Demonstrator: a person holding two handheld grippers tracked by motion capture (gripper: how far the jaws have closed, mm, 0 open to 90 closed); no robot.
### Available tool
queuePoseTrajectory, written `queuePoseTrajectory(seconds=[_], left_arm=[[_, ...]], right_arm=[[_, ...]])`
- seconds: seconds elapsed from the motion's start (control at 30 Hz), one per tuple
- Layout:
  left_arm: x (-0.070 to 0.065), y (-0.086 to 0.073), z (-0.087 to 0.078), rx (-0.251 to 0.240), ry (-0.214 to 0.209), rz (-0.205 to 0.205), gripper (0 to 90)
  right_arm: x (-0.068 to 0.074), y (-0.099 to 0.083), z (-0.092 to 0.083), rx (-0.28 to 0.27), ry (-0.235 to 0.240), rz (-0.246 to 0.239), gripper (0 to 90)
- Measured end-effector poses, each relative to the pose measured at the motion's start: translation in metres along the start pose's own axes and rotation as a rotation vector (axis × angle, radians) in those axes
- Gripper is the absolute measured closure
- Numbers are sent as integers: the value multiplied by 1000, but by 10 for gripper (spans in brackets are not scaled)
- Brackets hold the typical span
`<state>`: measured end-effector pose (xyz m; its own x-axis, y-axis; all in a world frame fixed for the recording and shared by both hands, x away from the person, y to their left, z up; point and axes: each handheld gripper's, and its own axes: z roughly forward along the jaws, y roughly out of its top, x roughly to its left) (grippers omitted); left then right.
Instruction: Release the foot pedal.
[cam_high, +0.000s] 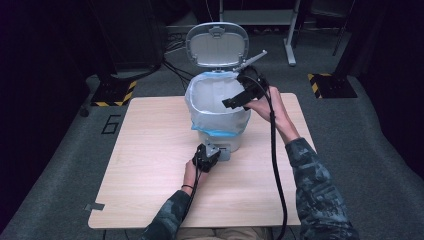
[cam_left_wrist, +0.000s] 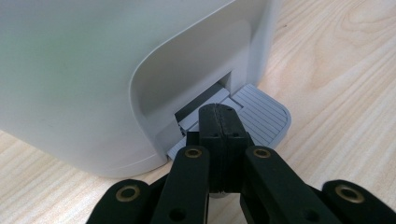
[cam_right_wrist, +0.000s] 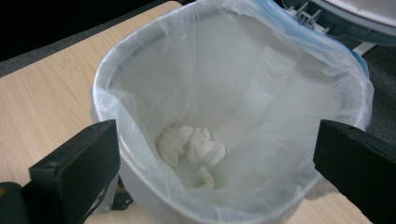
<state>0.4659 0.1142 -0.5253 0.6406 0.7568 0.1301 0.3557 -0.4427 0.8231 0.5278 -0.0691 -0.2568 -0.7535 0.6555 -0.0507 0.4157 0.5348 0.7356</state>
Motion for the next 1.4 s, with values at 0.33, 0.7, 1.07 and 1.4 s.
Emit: queuePoseTrajectory(seconds=[0.33,0.7,1.07,1.4], left_arm=[[3,0,0,-7,-16,-21,898],[16,-5,-25,82,-108,-91,320],[37,-39,-92,51,-22,-185,146],[64,-79,-136,65,97,-241,134]], right_arm=[[-4,-41,-10,-26,-17,18,4],[-5,-84,-25,-56,-53,33,6],[-4,-166,-23,-86,-101,139,8],[13,-243,-7,-42,-146,188,12]])
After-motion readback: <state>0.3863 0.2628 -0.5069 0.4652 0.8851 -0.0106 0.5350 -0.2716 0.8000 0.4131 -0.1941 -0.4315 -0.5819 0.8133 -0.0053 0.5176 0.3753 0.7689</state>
